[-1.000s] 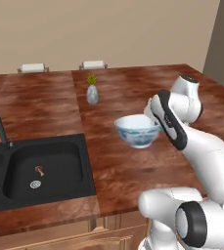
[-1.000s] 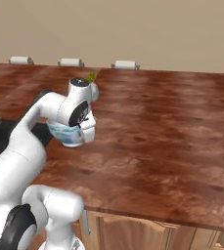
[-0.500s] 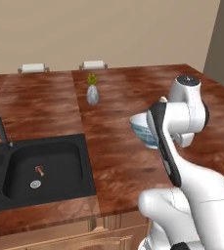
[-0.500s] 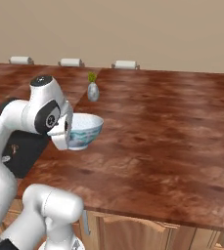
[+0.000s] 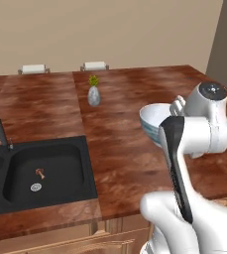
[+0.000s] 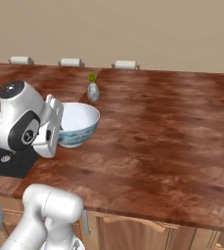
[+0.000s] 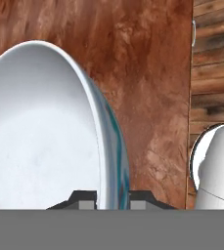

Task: Clear the mugs and bowl far away from the sink.

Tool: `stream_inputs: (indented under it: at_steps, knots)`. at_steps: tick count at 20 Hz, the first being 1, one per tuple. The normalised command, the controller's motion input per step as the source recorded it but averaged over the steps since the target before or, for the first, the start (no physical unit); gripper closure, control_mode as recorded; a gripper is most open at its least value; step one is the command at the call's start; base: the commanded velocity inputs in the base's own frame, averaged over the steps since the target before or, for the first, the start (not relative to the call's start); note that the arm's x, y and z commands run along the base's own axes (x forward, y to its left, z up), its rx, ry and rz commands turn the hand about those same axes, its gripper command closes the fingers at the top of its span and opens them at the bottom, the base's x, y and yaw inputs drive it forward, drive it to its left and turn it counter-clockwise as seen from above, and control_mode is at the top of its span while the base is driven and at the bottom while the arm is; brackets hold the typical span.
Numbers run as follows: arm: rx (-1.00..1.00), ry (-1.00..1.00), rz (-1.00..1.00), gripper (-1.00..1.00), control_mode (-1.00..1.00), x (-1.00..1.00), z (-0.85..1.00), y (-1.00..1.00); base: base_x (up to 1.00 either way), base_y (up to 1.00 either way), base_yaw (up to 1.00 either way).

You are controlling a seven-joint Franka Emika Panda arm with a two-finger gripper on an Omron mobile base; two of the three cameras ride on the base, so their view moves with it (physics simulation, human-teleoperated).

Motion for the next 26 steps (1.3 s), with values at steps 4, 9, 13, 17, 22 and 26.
stream_inputs:
  at_steps: [4, 9, 13, 17, 22, 26]
  knots:
    - [0.0, -0.18, 0.0, 1.0, -1.0, -0.63, 0.31, 0.0, 0.0, 0.0, 0.0]
    - [0.0, -0.17, -0.01, 1.0, -1.0, -0.32, 0.25, 0.0, 0.0, 0.0, 0.0]
    - [0.0, -0.16, -0.06, 1.0, -1.0, 0.0, 0.17, 0.06, 0.0, 0.0, 0.0]
    - [0.0, -0.04, -0.01, 1.0, 1.0, -0.04, 0.04, 0.03, -0.36, 0.13, 0.03]
    - [0.0, 0.0, 0.0, 1.0, 1.0, 0.0, 0.0, 0.0, -0.83, 0.24, 0.29]
    - [0.0, 0.0, 0.0, 1.0, 1.0, 0.0, 0.0, 0.0, -0.47, 0.89, 0.7]
